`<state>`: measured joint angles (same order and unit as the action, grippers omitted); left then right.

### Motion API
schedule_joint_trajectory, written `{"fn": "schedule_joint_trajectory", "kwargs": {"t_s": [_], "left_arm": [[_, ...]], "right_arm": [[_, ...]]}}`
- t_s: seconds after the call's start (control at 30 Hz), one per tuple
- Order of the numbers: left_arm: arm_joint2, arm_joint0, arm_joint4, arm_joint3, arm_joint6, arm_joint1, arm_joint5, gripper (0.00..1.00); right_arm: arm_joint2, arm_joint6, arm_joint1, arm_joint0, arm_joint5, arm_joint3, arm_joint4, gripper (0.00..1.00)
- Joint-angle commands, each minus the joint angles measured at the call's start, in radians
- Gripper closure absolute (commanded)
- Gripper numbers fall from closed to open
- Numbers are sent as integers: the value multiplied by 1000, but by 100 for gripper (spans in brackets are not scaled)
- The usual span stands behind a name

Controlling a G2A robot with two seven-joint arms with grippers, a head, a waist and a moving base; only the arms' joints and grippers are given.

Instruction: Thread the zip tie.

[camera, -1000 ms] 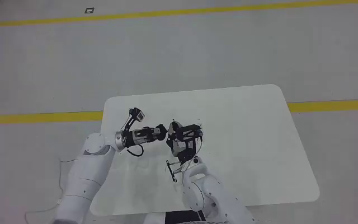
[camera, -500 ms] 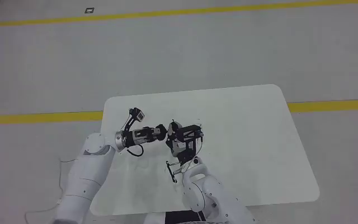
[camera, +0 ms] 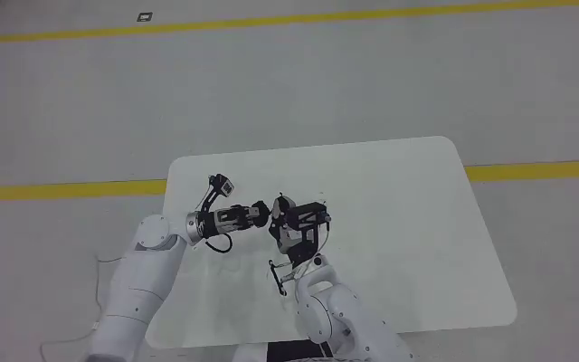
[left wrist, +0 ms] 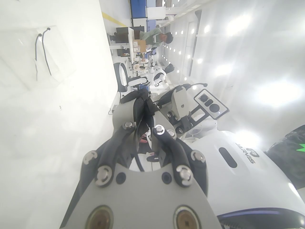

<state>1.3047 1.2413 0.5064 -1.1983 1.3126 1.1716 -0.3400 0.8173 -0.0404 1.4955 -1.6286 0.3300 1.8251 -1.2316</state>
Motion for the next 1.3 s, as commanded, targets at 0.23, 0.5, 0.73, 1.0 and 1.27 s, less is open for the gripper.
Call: {"fn": "schedule_joint_trajectory", "kwargs": {"t_s": [0.23,0.5,0.73,1.0,1.27], "left_arm": [[0,0,0,0,0,0,0,100],[0,0,0,0,0,0,0,100],[0,0,0,0,0,0,0,100],[0,0,0,0,0,0,0,100],[0,0,0,0,0,0,0,100]], "right_arm": [[-3,11,0,3,7,-6,3,100],[-1,23,5,7,10,-14,-5,100],[1,23,8,6,10,-12,-8,100],[2,5,4,1,3,-5,-4,100],[3,8,1,-2,5,0,-7,100]]}}
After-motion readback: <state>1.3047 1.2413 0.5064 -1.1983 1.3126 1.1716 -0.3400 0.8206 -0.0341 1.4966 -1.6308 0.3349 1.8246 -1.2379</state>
